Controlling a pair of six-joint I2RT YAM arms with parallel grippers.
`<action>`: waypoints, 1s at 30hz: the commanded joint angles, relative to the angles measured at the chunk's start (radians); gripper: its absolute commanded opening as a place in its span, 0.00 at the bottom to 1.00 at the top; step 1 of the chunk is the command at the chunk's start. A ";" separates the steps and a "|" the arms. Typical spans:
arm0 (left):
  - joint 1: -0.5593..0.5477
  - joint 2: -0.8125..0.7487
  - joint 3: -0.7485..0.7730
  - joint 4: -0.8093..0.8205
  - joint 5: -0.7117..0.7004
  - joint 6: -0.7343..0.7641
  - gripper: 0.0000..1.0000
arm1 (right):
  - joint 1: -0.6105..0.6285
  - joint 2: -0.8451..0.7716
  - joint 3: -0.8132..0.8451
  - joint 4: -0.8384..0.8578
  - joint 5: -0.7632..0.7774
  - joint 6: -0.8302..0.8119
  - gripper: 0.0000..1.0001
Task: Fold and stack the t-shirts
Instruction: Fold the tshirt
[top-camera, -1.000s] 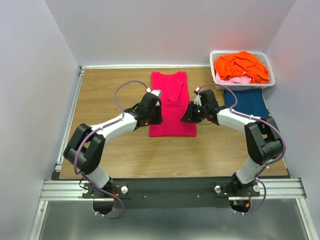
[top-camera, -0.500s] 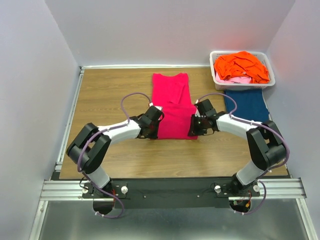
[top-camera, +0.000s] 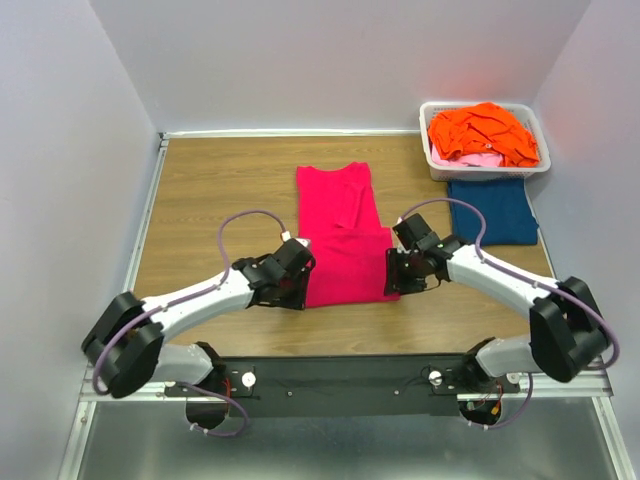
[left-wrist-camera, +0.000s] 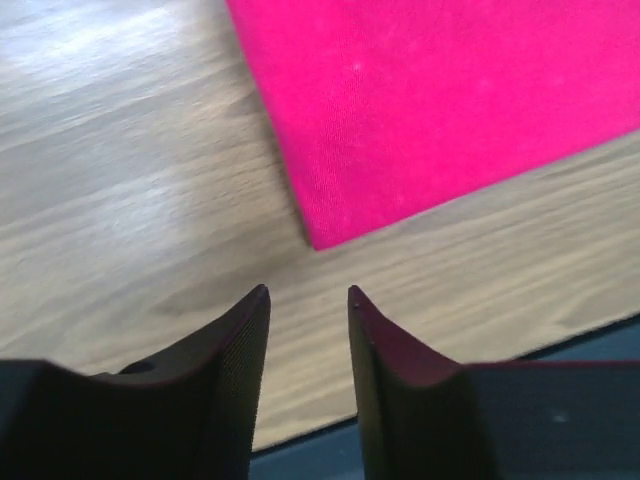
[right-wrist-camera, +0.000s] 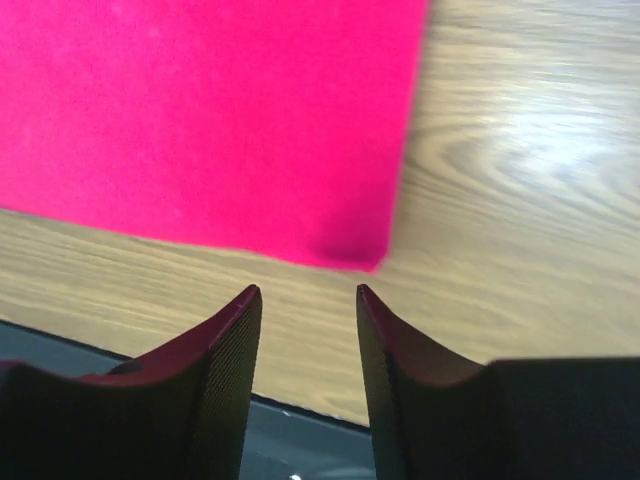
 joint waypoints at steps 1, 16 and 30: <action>0.001 -0.109 0.018 -0.079 -0.076 -0.081 0.57 | 0.015 -0.056 0.057 -0.171 0.179 0.045 0.53; 0.007 -0.114 0.014 -0.049 -0.102 -0.090 0.64 | 0.038 0.048 0.057 -0.099 0.167 0.068 0.54; 0.007 -0.108 0.012 -0.039 -0.105 -0.086 0.64 | 0.065 0.157 -0.015 0.014 0.211 0.063 0.49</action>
